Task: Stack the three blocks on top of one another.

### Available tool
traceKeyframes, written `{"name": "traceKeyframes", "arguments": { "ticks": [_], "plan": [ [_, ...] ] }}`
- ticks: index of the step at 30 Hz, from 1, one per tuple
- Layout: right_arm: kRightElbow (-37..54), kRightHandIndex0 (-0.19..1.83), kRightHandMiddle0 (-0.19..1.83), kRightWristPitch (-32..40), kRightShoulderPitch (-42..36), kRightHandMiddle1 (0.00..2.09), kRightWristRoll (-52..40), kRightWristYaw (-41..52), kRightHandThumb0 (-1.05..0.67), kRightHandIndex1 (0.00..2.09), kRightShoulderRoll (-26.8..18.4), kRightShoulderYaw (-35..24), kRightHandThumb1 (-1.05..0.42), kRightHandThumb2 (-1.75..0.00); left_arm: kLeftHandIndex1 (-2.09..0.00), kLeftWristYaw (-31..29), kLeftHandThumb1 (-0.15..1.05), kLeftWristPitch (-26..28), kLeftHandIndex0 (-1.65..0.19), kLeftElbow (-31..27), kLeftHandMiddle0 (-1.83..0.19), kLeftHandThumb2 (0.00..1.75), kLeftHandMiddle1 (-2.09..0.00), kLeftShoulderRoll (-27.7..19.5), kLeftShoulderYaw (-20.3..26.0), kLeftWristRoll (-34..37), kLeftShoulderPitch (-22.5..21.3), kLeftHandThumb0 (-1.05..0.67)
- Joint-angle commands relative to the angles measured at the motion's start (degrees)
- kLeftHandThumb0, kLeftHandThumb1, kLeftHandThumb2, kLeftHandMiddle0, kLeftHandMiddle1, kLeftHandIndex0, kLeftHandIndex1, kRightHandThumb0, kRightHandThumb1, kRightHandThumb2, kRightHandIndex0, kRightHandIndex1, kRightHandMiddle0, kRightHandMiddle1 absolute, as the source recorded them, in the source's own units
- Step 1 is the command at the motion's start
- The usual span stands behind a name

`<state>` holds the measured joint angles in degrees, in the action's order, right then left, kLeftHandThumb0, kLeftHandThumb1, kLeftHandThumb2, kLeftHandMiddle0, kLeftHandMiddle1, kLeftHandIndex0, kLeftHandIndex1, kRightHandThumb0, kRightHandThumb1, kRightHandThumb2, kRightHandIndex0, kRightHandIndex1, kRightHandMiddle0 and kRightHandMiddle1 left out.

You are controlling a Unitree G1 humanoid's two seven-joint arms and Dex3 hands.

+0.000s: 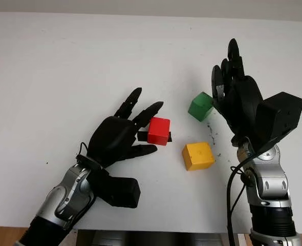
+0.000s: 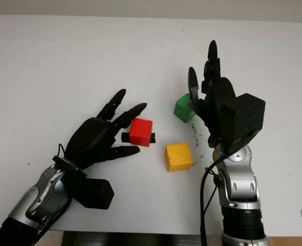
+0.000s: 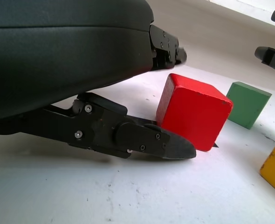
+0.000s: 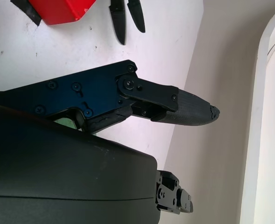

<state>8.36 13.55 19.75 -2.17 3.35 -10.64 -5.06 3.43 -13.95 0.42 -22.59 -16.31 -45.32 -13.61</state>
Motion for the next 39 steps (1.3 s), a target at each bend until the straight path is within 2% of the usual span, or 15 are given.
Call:
{"name": "traceKeyframes", "arguments": {
  "ticks": [1, 4, 7, 13, 15, 18, 23, 27, 32, 39],
  "plan": [
    [0.65, -0.19, -0.19, -0.78, -0.88, 0.0, -0.22, 0.12, -0.69, 0.0, 0.24, -0.34, -1.05, -0.66, 0.0, -0.53, 1.05, 0.08, 0.17, -1.32, 0.19, 0.13, 0.0, -0.21, 0.05, 0.83, 1.46, -0.68],
    [0.62, -0.19, -0.19, -0.82, -0.96, 0.0, -0.08, 0.09, -0.69, 0.0, 0.07, -0.31, -1.05, -0.66, 0.0, -1.22, 1.05, -0.2, 0.19, -1.83, 0.19, 0.16, 0.0, -0.01, 0.78, 3.24, 1.8, -0.75],
    [0.6, -0.19, -0.19, -0.73, -1.0, 0.0, -0.17, 0.37, -0.69, 0.0, -0.2, -0.44, -1.05, -0.66, 0.0, -1.22, 1.05, -1.54, 0.19, -1.78, 0.19, 0.27, 0.0, 0.59, 2.81, 8.65, 1.67, -0.83],
    [1.23, -0.19, -0.19, -0.46, -0.99, 0.0, 0.01, 0.52, -0.68, 0.0, -0.44, -0.89, -1.05, -0.67, 0.0, -1.74, 1.05, -8.76, 0.19, 3.76, 0.19, 0.52, 0.0, 2.98, 10.81, 27.83, -2.43, -0.83],
    [1.39, -0.19, -0.19, -0.35, -0.86, 0.0, 0.1, 0.39, -0.67, 0.0, -0.49, -1.09, -1.05, -0.67, 0.0, -3.1, 1.05, -7.6, 0.19, 4.99, 0.19, 0.58, 0.0, 4.05, 13.76, 34.06, -4.55, -0.84],
    [1.5, -0.19, -0.19, -0.15, -0.53, 0.0, 0.33, 0.52, -0.67, 0.0, -1.0, -1.38, -1.05, -0.67, 0.0, -5.96, 1.05, -2.51, 0.19, 6.25, 0.19, 0.62, 0.0, 4.46, 17.91, 41.99, -7.9, -0.85],
    [2.16, -0.19, -0.19, 0.73, 0.08, 0.0, 0.43, 0.59, -0.68, 0.0, -1.71, -1.9, -1.05, -0.67, 0.0, -11.21, 1.05, 2.82, 0.19, 13.28, 0.19, 0.61, 0.0, 3.95, 23.63, 51.76, -14.84, -0.84],
    [3.07, -0.19, -0.19, 1.72, 0.43, 0.0, 0.72, 1.16, -0.69, 0.0, -2.86, -2.21, -1.05, -0.65, -0.01, -13.41, 1.05, 3.82, 0.19, 20.14, 0.19, 0.63, -0.02, 3.21, 26.38, 54.52, -19.53, -0.78],
    [4.88, -0.19, -0.19, 4.76, 1.41, 0.0, 0.27, 2.87, -0.7, 0.0, -5.21, -3.24, -1.05, -0.61, -0.03, -13.96, 1.05, 3.97, 0.17, 26.63, 0.18, 0.62, -0.04, 3.49, 27.55, 55.03, -22.49, -0.73],
    [4.56, -0.19, -0.19, 3.33, 1.8, 0.0, 0.11, 5.84, -0.68, 0.0, -9.0, -4.55, -1.05, -0.6, -0.04, -12.67, 1.05, 5.63, 0.17, 28.68, 0.16, 0.58, -0.05, 5.65, 27.73, 55.23, -22.61, -0.77]
  ]
}}
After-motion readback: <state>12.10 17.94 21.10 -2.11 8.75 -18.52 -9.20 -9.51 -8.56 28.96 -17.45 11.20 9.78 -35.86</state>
